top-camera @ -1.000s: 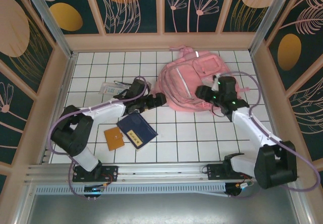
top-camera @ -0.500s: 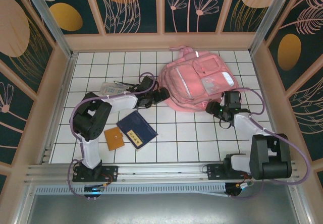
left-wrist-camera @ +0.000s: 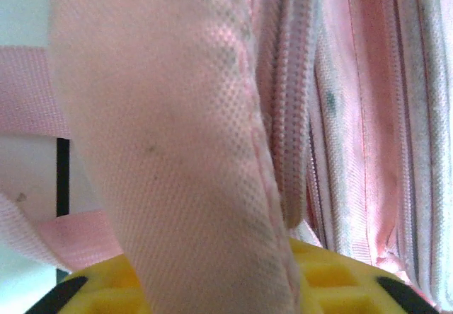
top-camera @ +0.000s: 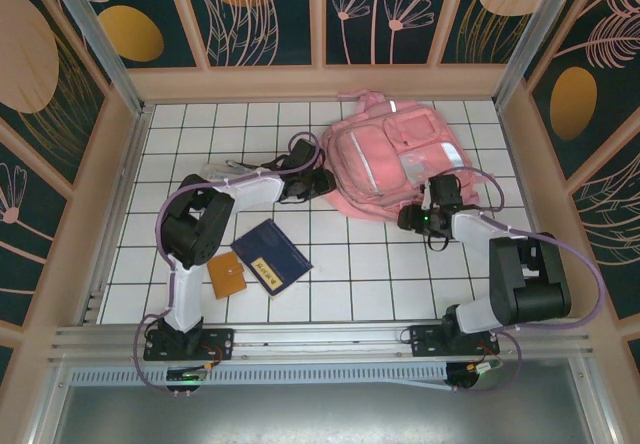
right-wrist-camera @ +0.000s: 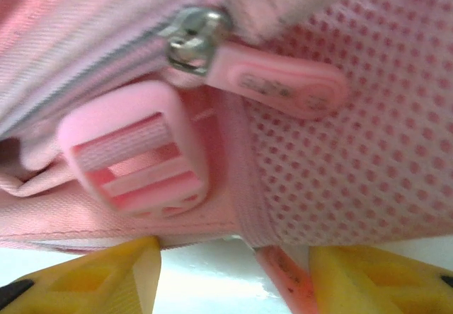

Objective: Pack books, pencil case, and school supplies into a backpack

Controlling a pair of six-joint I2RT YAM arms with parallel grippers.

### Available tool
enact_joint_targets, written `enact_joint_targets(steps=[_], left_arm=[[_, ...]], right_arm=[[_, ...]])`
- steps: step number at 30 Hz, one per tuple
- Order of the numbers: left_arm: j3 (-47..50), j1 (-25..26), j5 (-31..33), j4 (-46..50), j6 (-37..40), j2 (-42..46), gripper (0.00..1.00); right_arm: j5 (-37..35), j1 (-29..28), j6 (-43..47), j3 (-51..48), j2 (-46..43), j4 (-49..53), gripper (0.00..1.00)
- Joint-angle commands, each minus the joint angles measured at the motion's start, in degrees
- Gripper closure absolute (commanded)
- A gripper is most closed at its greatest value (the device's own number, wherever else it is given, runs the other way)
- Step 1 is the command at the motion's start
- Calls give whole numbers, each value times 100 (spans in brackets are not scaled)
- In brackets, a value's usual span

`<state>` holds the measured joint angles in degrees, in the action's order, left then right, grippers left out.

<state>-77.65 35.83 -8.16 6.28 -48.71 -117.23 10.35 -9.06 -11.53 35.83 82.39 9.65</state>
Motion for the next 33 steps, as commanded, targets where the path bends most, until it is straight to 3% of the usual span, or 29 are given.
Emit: enact_joint_targets(steps=[1, 6, 11, 13, 15, 17, 24, 29, 33], left_arm=[[-216, -2, 99, 278, 321, 326, 83], [-291, -11, -25, 364, 384, 502, 94], [-392, -9, -81, 453, 456, 481, 100], [-376, -23, -80, 452, 484, 493, 100], [-374, -24, -123, 470, 526, 480, 100], [-352, -19, -172, 470, 528, 482, 100], [-361, -24, -454, 382, 452, 510, 100], [-649, -24, -535, 532, 424, 615, 100], [-941, -24, -493, 654, 424, 783, 100]], right_arm=[[62, -289, 251, 134, 60, 170, 47], [-192, -490, 288, 166, -74, 194, 67], [-865, -520, 122, 213, -84, 343, 75], [-1098, -531, 45, 230, -70, 402, 74], [-1402, -531, -53, 272, -37, 464, 62], [-1411, -527, -65, 301, 11, 454, 58], [-1159, -524, -461, 507, 201, 202, 57], [-399, -569, -1263, 254, 95, -380, 54], [-707, -693, -1479, 22, -48, -608, 53]])
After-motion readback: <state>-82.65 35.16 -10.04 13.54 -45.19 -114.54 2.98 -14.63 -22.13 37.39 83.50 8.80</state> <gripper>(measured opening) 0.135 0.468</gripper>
